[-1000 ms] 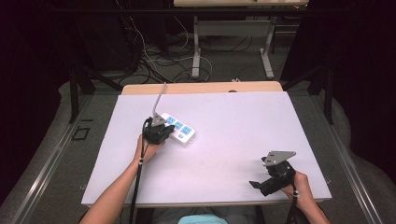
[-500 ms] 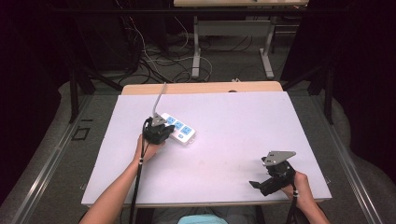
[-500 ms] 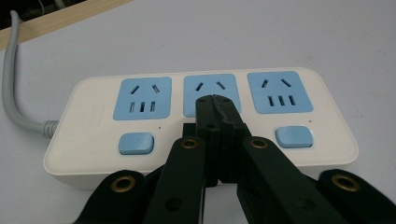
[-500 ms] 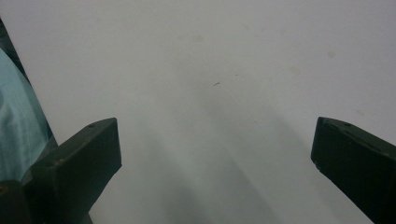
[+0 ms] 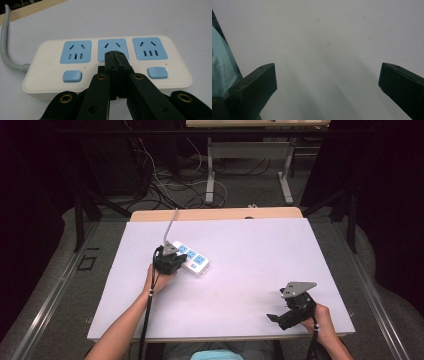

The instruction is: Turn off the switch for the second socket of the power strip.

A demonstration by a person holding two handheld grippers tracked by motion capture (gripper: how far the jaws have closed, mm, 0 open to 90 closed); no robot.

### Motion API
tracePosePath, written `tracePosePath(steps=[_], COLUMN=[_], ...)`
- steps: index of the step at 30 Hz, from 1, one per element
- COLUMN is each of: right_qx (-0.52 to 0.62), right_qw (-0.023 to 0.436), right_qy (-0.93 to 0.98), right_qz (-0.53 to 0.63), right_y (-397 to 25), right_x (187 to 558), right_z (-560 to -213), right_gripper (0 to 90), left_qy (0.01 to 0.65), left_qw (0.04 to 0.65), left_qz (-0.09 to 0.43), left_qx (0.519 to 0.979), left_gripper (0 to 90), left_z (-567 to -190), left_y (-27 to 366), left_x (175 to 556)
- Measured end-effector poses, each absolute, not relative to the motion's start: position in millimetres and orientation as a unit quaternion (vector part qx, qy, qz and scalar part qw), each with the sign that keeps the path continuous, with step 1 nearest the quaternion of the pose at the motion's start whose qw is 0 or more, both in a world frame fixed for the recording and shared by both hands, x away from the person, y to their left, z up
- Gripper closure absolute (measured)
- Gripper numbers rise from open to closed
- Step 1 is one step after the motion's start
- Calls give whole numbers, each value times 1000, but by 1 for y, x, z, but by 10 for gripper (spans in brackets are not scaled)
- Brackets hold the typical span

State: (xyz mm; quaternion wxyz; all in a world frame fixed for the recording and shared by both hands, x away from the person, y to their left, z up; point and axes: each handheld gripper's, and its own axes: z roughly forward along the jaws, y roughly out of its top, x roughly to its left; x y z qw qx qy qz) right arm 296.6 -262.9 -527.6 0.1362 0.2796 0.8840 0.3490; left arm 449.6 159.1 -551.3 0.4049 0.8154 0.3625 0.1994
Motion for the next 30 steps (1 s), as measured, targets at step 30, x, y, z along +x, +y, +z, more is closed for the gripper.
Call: tracePosePath(steps=[30], right_qx=[276], right_qw=[135], right_qy=[885], right_qz=[349], right_y=[-263], right_x=[297], right_z=[-528], right_gripper=[12], left_qy=[361], left_qw=[405], left_qz=[202], left_qx=[815], left_gripper=[900], left_z=[-551], left_y=[158], left_x=[449])
